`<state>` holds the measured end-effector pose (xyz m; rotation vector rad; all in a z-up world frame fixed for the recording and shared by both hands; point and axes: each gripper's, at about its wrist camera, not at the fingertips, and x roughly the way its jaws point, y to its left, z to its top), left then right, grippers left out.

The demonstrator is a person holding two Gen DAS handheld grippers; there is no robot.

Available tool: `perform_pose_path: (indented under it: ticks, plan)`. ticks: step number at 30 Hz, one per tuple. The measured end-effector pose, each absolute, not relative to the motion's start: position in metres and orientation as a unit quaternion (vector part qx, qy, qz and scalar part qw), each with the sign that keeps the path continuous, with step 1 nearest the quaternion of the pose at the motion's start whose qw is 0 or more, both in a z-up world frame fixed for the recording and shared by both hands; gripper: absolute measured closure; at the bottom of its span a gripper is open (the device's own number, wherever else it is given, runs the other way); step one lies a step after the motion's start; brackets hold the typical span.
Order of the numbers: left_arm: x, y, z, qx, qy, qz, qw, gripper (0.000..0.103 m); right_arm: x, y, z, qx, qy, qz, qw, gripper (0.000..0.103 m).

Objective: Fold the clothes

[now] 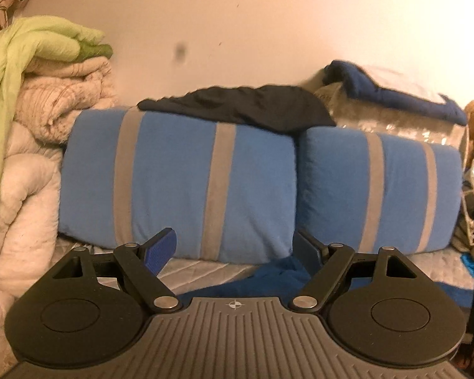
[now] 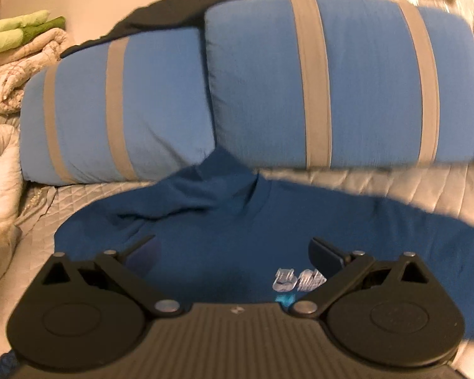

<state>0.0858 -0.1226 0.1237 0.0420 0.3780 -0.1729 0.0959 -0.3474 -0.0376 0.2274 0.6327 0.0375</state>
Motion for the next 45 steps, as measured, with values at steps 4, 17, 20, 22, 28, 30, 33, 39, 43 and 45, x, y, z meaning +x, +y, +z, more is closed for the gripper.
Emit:
perform_pose_path:
  ticks: [4,17,20,22,28,30,33,39,43,45]
  plan:
    - [0.092,-0.119,0.112,0.036,0.194,-0.08,0.977,0.022,0.093,-0.349,-0.064,0.136,0.315,0.02,0.939,0.0]
    - [0.131,-0.124,0.054,0.103,0.22,-0.091,0.966,0.022,0.096,-0.355,-0.074,0.144,0.336,0.0,0.931,0.0]
    - [0.142,-0.126,0.041,0.118,0.222,-0.097,0.963,0.022,0.097,-0.353,-0.073,0.134,0.339,-0.003,0.931,0.0]
    - [0.149,-0.129,0.029,0.129,0.229,-0.103,0.959,0.022,0.098,-0.352,-0.074,0.129,0.341,-0.005,0.931,0.0]
    - [0.163,-0.151,-0.01,0.193,0.244,-0.131,0.941,0.022,0.1,-0.351,-0.076,0.115,0.357,-0.008,0.927,0.0]
    - [0.165,-0.158,-0.022,0.212,0.247,-0.146,0.934,0.022,0.1,-0.352,-0.077,0.117,0.361,-0.008,0.925,0.0]
    - [0.171,-0.166,-0.04,0.22,0.26,-0.158,0.927,0.023,0.101,-0.353,-0.079,0.121,0.365,-0.008,0.923,0.0]
    - [0.194,-0.171,-0.075,0.214,0.32,-0.147,0.911,0.033,0.103,-0.356,-0.084,0.13,0.38,-0.009,0.916,0.0]
    - [0.203,-0.165,-0.081,0.181,0.359,-0.146,0.904,0.084,0.105,-0.355,-0.086,0.125,0.379,-0.007,0.917,0.0]
    - [0.201,-0.164,-0.076,0.18,0.357,-0.145,0.905,0.09,0.108,-0.354,-0.088,0.121,0.385,-0.007,0.915,0.0]
